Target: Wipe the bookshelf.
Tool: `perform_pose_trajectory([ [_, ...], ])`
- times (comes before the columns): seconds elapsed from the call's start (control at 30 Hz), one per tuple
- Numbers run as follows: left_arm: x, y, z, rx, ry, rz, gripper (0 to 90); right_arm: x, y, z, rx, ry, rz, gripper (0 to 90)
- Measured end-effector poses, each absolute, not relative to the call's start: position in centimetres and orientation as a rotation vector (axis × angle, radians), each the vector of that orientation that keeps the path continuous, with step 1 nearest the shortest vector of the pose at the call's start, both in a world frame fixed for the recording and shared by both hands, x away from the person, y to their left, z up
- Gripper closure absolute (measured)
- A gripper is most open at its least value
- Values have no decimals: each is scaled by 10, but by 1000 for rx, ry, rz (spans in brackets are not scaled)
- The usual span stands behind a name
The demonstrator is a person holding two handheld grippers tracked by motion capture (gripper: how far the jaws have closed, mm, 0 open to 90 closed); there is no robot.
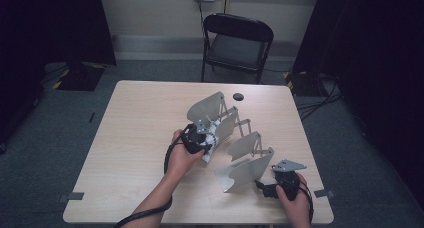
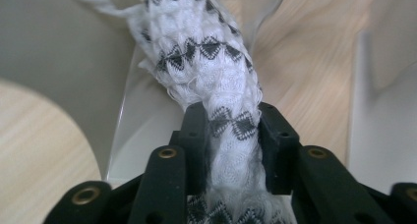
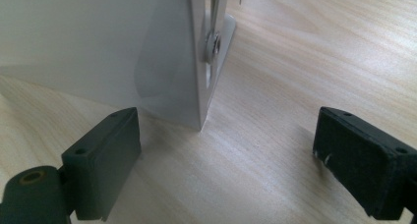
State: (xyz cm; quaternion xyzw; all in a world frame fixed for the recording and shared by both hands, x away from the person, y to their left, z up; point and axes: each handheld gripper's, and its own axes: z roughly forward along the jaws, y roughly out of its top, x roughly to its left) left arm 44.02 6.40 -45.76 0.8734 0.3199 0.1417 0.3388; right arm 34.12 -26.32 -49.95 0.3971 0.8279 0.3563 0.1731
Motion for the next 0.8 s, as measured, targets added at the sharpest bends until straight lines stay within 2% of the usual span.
perform_pose_trajectory([
  [0.1,441,73,-468,2267,878,391,561,341,-263,-499,1126,2349,1011,101],
  [0.27,441,85,-470,2266,944,427,501,341,-263,-500,1125,2349,1010,102],
  [0.47,442,77,-460,2218,921,441,488,341,-263,-500,1125,2348,1010,102],
  [0.6,447,71,-472,2227,932,442,430,340,-263,-500,1126,2346,1010,102],
  [0.73,448,67,-485,2235,906,446,471,340,-263,-500,1125,2347,1010,102],
  [0.8,447,65,-483,2255,884,437,565,340,-263,-499,1127,2349,1011,102],
])
